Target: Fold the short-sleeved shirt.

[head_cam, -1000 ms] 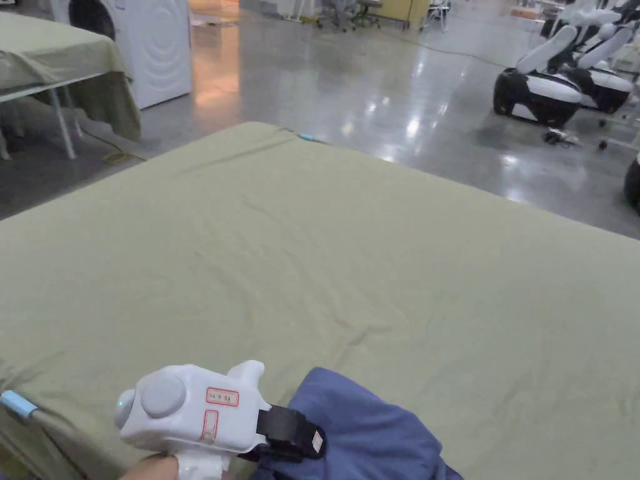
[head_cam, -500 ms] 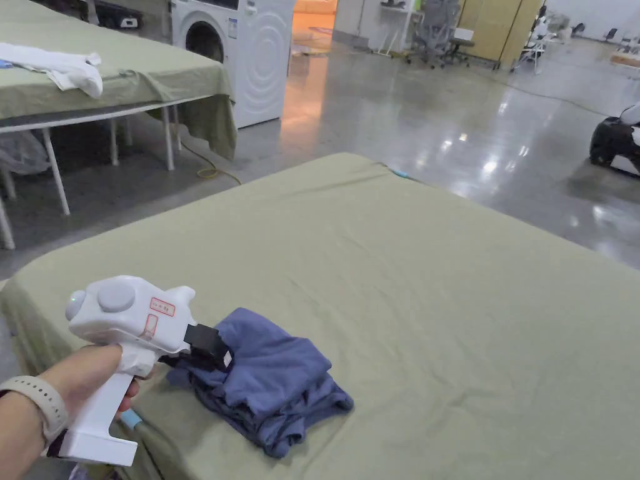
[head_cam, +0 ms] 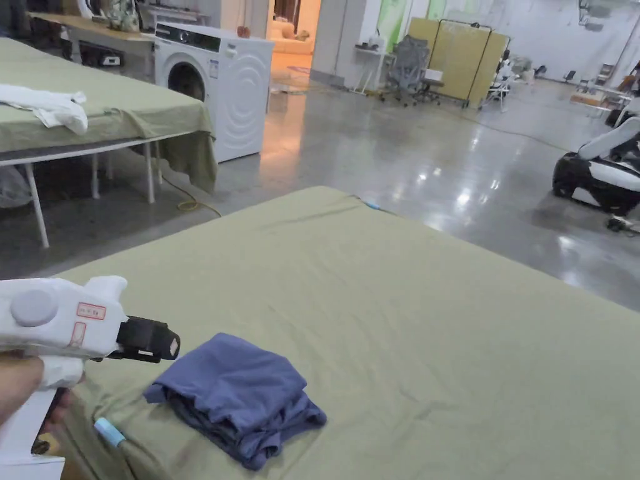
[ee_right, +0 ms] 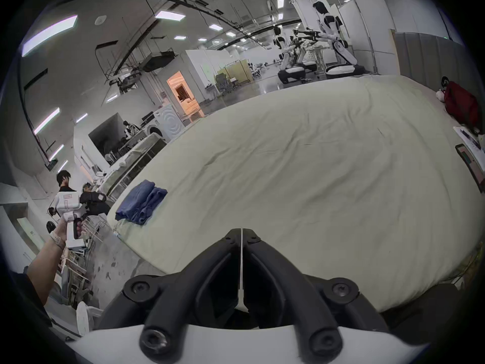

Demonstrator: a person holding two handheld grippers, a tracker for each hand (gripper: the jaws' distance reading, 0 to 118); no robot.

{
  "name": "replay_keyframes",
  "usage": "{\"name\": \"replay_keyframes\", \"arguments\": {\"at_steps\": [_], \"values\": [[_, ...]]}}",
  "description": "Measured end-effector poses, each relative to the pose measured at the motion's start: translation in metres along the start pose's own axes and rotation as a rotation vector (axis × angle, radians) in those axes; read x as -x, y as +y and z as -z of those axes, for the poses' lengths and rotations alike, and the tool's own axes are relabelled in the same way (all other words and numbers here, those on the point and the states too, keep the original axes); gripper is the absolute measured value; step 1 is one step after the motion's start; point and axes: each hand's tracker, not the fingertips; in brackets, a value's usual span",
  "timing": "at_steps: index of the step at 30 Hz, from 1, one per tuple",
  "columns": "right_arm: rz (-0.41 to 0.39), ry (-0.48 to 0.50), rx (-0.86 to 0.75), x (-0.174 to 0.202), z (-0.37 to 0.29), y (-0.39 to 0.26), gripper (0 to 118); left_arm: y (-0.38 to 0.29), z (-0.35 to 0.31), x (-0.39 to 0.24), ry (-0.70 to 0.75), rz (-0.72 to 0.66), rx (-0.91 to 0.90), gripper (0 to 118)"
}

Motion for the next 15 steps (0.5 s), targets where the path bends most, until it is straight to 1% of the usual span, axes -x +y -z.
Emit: {"name": "replay_keyframes", "arguments": {"at_steps": [1,2,3,4,5,7,9,10,11,12,14,15], "values": [[-0.001,-0.001,-0.012,0.0,-0.004,-0.001,6,-0.003,-0.007,-0.011,0.028,0.028,-0.026,31],[-0.005,-0.003,-0.027,-0.003,-0.01,-0.002,6,-0.008,-0.013,-0.03,0.084,0.065,-0.048,6],[-0.012,-0.006,-0.044,-0.004,-0.015,-0.001,6,-0.013,-0.018,-0.048,0.113,0.089,-0.077,6],[-0.03,-0.019,-0.073,-0.005,-0.021,0.003,6,-0.017,-0.023,-0.066,0.084,0.116,-0.105,6],[-0.048,-0.041,-0.106,-0.007,-0.028,0.008,6,-0.023,-0.03,-0.092,0.025,0.142,-0.145,6],[-0.079,-0.048,-0.15,-0.01,-0.042,0.025,6,-0.035,-0.043,-0.148,-0.011,0.217,-0.213,6],[-0.111,-0.081,-0.216,-0.009,-0.056,0.043,6,-0.048,-0.053,-0.208,-0.071,0.318,-0.281,6],[-0.145,-0.075,-0.239,-0.011,-0.062,0.054,6,-0.055,-0.06,-0.24,-0.102,0.375,-0.325,6],[-0.19,-0.096,-0.27,-0.008,-0.068,0.066,6,-0.061,-0.065,-0.27,-0.115,0.435,-0.402,6],[-0.233,-0.133,-0.31,-0.005,-0.075,0.077,6,-0.064,-0.068,-0.292,-0.126,0.475,-0.432,6],[-0.293,-0.159,-0.408,-0.004,-0.092,0.103,6,-0.065,-0.085,-0.343,-0.153,0.518,-0.503,6],[-0.305,-0.171,-0.441,-0.003,-0.099,0.116,6,-0.064,-0.092,-0.36,-0.173,0.535,-0.521,6]]}}
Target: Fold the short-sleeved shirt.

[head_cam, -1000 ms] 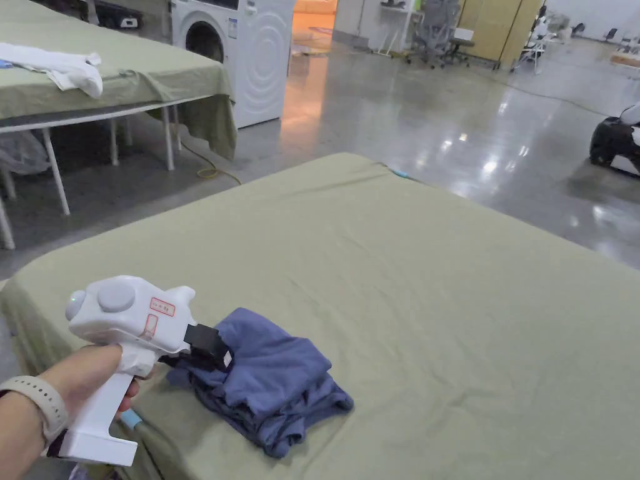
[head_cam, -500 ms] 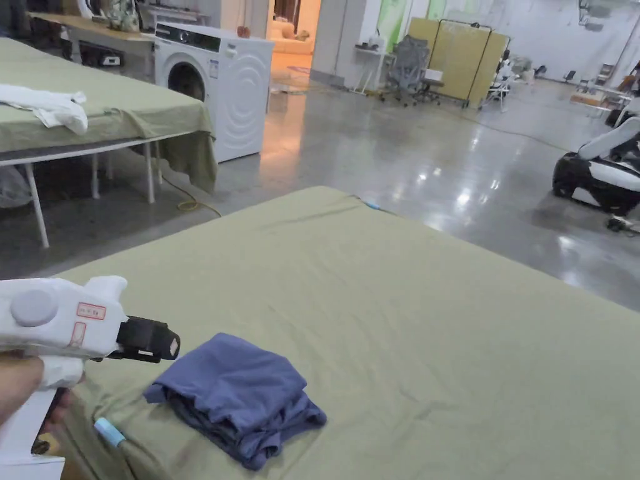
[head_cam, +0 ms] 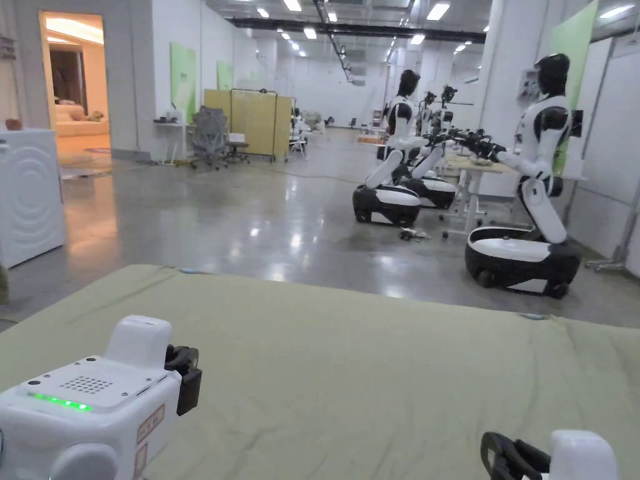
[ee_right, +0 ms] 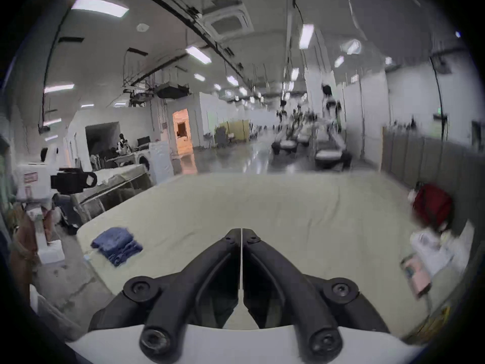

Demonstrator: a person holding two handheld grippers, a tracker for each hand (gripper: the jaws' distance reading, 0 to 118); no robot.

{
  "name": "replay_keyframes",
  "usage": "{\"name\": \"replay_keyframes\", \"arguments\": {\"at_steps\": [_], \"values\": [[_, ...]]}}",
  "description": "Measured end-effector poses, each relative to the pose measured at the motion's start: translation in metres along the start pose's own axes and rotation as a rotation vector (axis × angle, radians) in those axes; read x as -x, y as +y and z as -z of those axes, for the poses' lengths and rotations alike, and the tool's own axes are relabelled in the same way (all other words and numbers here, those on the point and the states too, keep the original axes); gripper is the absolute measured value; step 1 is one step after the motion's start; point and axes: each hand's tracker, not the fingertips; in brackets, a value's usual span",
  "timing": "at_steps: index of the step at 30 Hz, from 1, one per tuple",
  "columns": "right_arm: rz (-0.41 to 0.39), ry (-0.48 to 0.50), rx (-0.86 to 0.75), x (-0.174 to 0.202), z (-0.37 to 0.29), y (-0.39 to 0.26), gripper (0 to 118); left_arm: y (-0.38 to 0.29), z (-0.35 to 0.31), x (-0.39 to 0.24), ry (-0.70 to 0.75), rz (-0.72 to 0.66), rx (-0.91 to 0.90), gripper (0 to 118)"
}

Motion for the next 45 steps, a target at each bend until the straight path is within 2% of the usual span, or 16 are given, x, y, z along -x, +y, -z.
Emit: {"name": "replay_keyframes", "arguments": {"at_steps": [5,8,12,14,17,19,20,21,22,24,26,30,32,34,39,45], "values": [[-0.08,-0.133,-0.142,-0.021,-0.02,0.065,9,0.032,-0.008,-0.068,0.019,0.062,-0.125,6],[-0.053,-0.239,-0.21,-0.027,-0.029,0.071,9,0.031,-0.011,-0.096,0.002,0.044,-0.135,6],[-0.03,-0.234,-0.173,-0.033,-0.022,0.079,9,0.025,-0.008,-0.113,-0.007,-0.009,-0.123,6],[-0.043,-0.246,-0.179,-0.03,-0.024,0.078,9,0.022,-0.013,-0.113,-0.08,-0.027,-0.169,7],[-0.053,-0.241,-0.174,-0.029,-0.024,0.076,10,0.029,-0.014,-0.117,-0.019,0.017,-0.151,15],[-0.045,-0.23,-0.174,-0.028,-0.023,0.076,22,0.03,-0.015,-0.117,-0.019,0.032,-0.158,30],[-0.032,-0.209,-0.173,-0.028,-0.023,0.076,35,0.031,-0.017,-0.119,-0.017,0.037,-0.166,43],[-0.023,-0.193,-0.166,-0.027,-0.023,0.076,56,0.033,-0.018,-0.12,-0.014,0.037,-0.173,66],[-0.015,-0.184,-0.166,-0.027,-0.024,0.076,68,0.033,-0.019,-0.12,-0.018,0.037,-0.173,78],[-0.006,-0.17,-0.18,-0.025,-0.026,0.075,75,0.033,-0.023,-0.12,-0.032,0.034,-0.188,92],[-0.013,-0.173,-0.194,-0.021,-0.028,0.076,75,0.033,-0.025,-0.122,-0.024,0.042,-0.193,117],[-0.022,-0.136,-0.198,-0.015,-0.029,0.082,99,0.036,-0.028,-0.123,-0.029,0.057,-0.214,118],[0.02,-0.081,-0.154,-0.013,-0.028,0.086,99,0.038,-0.026,-0.121,-0.031,0.053,-0.207,118],[0.071,-0.09,-0.119,-0.012,-0.026,0.09,99,0.036,-0.028,-0.117,-0.027,0.039,-0.207,118],[0.06,-0.213,-0.105,-0.004,-0.025,0.097,99,0.035,-0.028,-0.111,-0.05,-0.006,-0.211,118],[0.113,-0.163,-0.064,-0.008,-0.026,0.1,98,0.034,-0.028,-0.11,-0.043,-0.013,-0.209,118]]}}
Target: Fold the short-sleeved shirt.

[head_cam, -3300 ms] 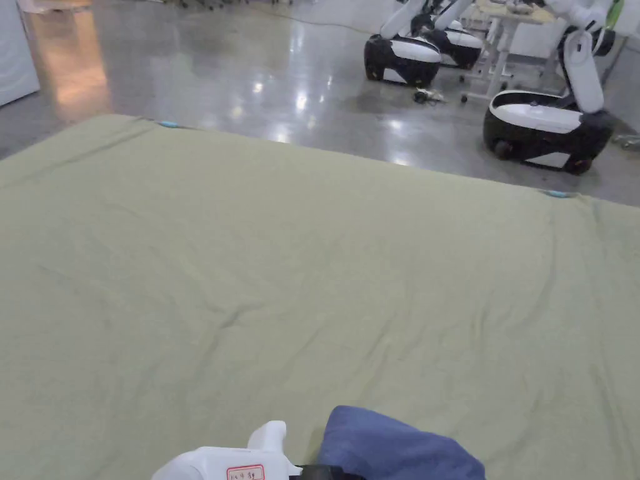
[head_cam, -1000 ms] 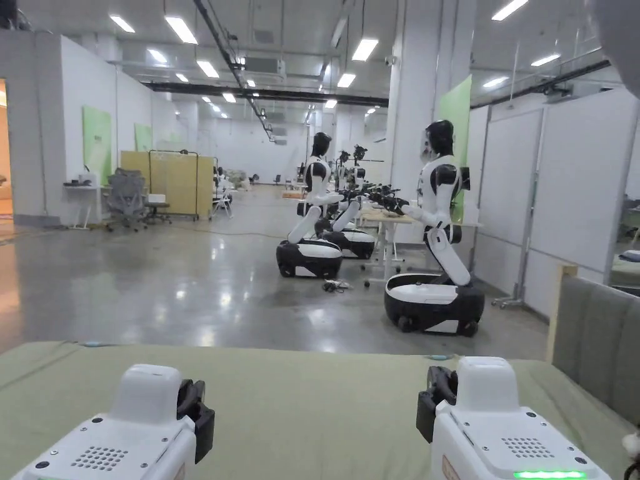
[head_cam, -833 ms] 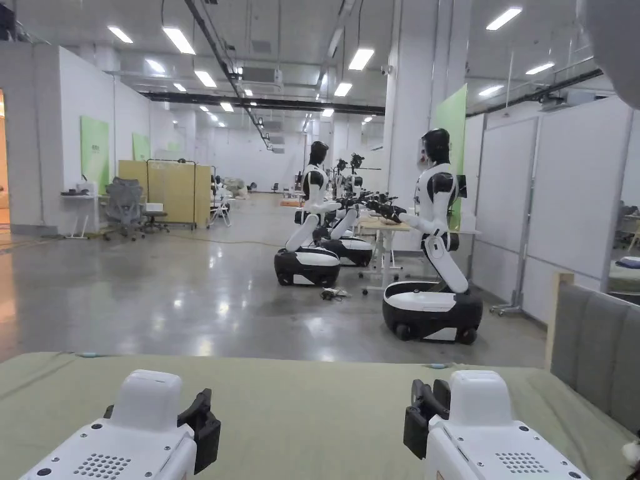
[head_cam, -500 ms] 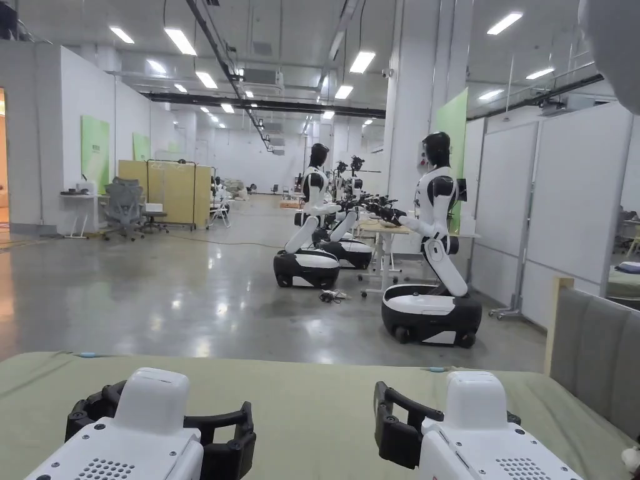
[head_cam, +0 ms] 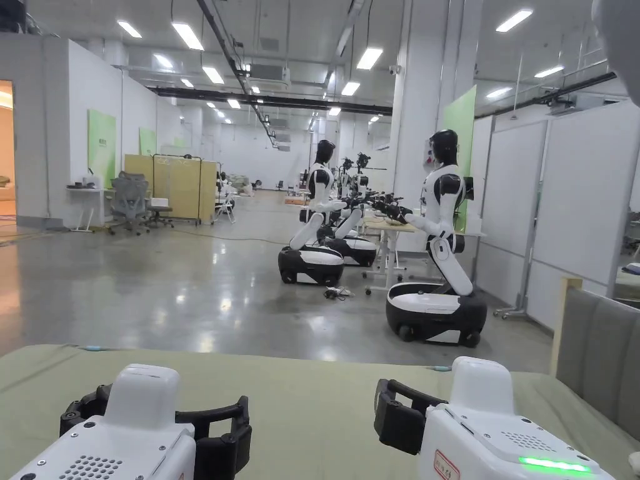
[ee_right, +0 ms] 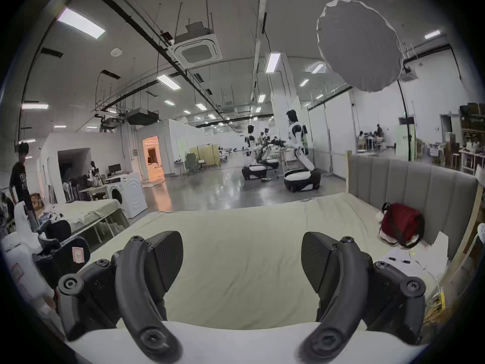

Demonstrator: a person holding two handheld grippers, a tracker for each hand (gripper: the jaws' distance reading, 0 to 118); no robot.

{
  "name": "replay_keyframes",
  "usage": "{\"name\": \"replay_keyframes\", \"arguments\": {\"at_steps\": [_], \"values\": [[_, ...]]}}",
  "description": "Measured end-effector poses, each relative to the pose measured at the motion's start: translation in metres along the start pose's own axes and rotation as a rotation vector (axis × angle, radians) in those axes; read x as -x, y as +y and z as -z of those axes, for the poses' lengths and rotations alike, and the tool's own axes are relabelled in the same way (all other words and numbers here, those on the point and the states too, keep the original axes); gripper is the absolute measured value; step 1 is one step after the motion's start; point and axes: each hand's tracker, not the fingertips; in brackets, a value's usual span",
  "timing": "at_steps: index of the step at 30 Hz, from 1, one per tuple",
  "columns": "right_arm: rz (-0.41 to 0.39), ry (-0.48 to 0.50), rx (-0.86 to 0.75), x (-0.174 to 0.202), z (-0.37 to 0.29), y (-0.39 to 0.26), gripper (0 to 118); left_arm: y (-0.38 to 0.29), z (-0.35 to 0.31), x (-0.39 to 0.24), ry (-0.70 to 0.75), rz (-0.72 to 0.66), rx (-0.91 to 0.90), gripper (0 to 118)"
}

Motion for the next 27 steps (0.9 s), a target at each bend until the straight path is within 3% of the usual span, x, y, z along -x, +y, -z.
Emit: {"name": "replay_keyframes", "arguments": {"at_steps": [11,14,17,20,23,27], "values": [[-0.001,0.022,-0.028,0.0,-0.007,0.0,98,0.001,0.0,-0.004,-0.015,-0.004,0.01,118],[-0.062,0.003,-0.039,0.006,-0.006,-0.002,98,0.0,0.0,-0.005,-0.013,-0.007,0.011,118],[-0.057,0.008,-0.034,0.009,-0.006,-0.002,98,0.0,0.0,-0.005,-0.012,-0.008,0.011,118],[-0.034,-0.057,-0.047,0.01,-0.006,-0.003,98,0.001,0.0,-0.005,-0.003,-0.003,0.012,118],[-0.092,-0.034,-0.027,0.013,-0.008,-0.006,98,0.002,-0.001,-0.005,0.0,-0.004,0.01,118],[-0.128,-0.081,-0.094,0.014,-0.011,-0.013,99,0.003,-0.002,-0.006,0.0,-0.013,0.008,118]]}}
